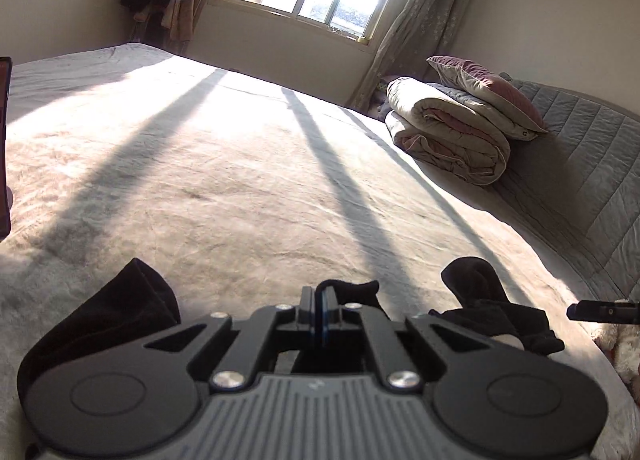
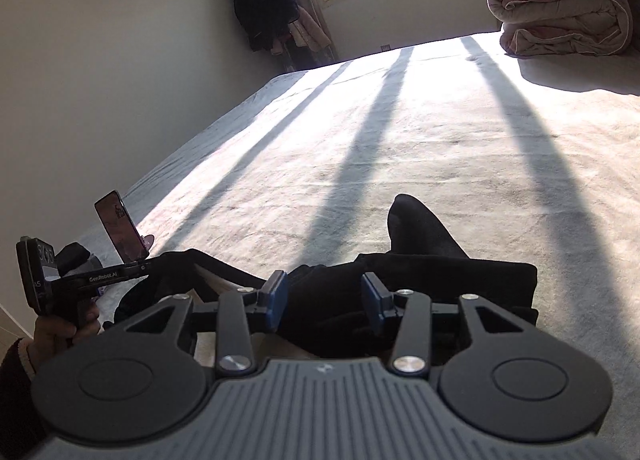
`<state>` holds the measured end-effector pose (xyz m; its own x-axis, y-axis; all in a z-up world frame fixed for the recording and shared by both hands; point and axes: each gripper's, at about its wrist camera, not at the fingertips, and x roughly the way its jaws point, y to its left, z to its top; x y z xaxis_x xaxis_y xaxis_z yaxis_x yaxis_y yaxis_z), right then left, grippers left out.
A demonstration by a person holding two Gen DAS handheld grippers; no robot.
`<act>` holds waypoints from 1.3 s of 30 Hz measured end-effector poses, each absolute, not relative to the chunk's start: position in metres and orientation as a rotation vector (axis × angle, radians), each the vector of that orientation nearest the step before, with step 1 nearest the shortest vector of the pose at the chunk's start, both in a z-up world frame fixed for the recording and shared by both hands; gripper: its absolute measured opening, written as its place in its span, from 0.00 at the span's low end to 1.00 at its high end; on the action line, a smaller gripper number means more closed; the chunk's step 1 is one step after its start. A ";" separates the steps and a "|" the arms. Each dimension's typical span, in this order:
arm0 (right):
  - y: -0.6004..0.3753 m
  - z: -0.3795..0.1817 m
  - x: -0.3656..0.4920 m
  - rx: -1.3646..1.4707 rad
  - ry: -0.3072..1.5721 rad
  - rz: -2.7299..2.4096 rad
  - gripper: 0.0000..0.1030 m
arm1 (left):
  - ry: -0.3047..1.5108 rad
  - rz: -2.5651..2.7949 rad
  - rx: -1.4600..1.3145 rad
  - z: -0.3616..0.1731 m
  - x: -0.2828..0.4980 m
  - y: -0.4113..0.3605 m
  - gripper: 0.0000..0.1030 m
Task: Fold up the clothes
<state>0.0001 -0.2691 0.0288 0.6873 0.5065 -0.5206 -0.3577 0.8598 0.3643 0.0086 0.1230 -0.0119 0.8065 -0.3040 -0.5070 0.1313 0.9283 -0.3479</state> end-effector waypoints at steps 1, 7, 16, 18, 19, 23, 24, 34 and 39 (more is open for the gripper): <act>-0.263 0.027 0.007 0.209 0.658 0.491 0.45 | 0.605 -0.227 -0.311 -0.015 0.012 0.124 0.03; -0.234 0.014 0.040 0.014 0.708 0.523 0.45 | 0.659 -0.188 -0.289 -0.024 0.021 0.126 0.03; -0.208 -0.014 0.075 -0.218 0.791 0.561 0.54 | 0.671 -0.093 -0.260 -0.034 0.021 0.143 0.03; -0.203 -0.023 0.080 -0.235 0.803 0.568 0.54 | 0.692 -0.090 -0.268 -0.038 0.023 0.145 0.03; -0.200 -0.027 0.082 -0.243 0.809 0.572 0.54 | 0.696 -0.089 -0.268 -0.039 0.024 0.145 0.03; -0.183 -0.047 0.080 -0.289 0.787 0.590 0.52 | 0.699 -0.081 -0.251 -0.040 0.029 0.140 0.03; -0.178 -0.051 0.078 -0.304 0.780 0.588 0.49 | 0.696 -0.076 -0.249 -0.040 0.030 0.138 0.03; -0.196 -0.028 0.055 -0.217 0.618 0.423 0.05 | 0.521 -0.038 -0.169 0.003 0.028 0.110 0.02; -0.210 -0.006 0.061 -0.243 0.517 0.296 0.04 | 0.465 -0.001 -0.127 0.026 0.058 0.098 0.02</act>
